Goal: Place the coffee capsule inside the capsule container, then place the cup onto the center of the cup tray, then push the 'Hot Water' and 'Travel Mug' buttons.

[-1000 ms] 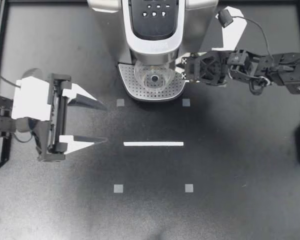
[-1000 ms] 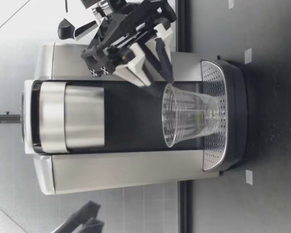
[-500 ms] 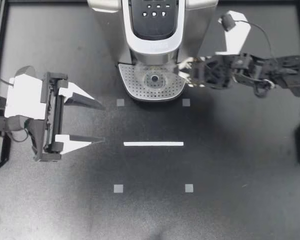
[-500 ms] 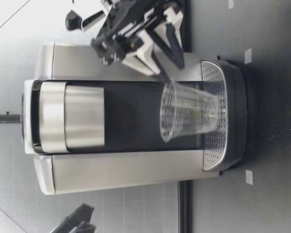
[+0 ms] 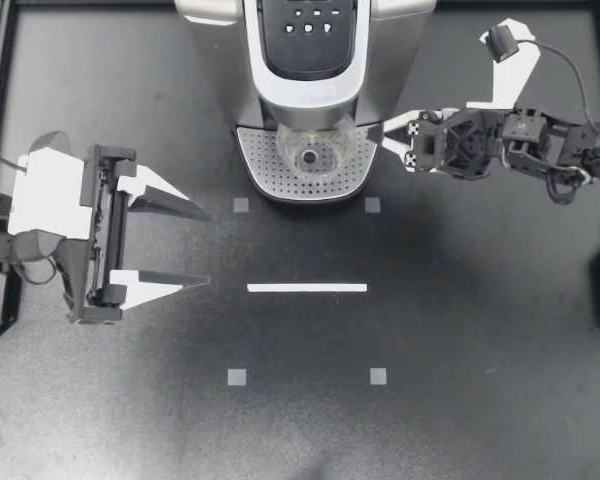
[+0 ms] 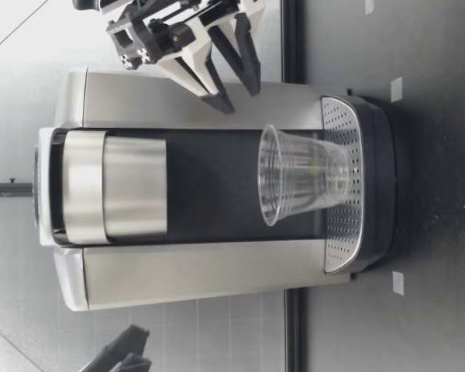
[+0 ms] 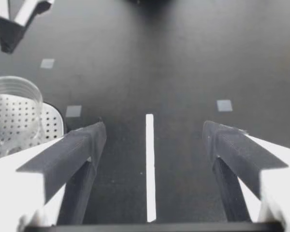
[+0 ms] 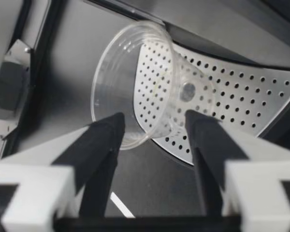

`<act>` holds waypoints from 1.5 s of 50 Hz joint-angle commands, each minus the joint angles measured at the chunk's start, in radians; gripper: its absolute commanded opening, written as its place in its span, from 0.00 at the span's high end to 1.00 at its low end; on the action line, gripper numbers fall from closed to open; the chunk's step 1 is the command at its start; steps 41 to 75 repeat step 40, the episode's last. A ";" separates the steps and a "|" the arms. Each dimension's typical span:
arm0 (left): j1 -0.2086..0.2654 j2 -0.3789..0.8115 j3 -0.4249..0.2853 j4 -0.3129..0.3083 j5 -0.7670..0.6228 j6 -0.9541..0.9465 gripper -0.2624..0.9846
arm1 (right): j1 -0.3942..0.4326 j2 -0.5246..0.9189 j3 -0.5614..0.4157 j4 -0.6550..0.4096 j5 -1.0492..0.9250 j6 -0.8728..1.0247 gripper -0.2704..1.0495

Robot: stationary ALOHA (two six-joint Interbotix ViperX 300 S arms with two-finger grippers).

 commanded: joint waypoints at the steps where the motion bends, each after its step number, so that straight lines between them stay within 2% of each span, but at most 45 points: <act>1: 0.002 -0.014 -0.023 -0.009 -0.006 -0.002 0.20 | 0.003 -0.037 0.003 -0.015 -0.012 -0.003 0.36; 10: 0.002 -0.014 -0.017 -0.015 0.003 -0.002 0.20 | 0.003 -0.100 0.067 -0.025 -0.012 -0.006 0.36; 15: 0.002 -0.015 -0.017 -0.015 0.009 -0.002 0.20 | 0.003 -0.155 0.101 -0.086 -0.011 -0.025 0.36; 26: 0.041 -0.015 -0.018 -0.021 0.017 -0.002 0.20 | 0.037 -0.293 0.138 -0.419 -0.006 -0.118 0.36; 32: 0.066 -0.014 -0.023 -0.023 0.014 -0.002 0.20 | 0.097 -0.365 0.155 -0.618 -0.009 -0.206 0.37; 37: 0.069 -0.014 -0.026 -0.023 0.012 -0.002 0.20 | 0.150 -0.423 0.170 -0.723 -0.006 -0.270 0.37; 40: 0.069 -0.014 -0.029 -0.023 0.011 -0.002 0.20 | 0.178 -0.462 0.179 -0.732 -0.005 -0.299 0.38; 75: 0.069 -0.014 -0.029 -0.023 0.011 -0.002 0.20 | 0.178 -0.462 0.179 -0.732 -0.005 -0.299 0.38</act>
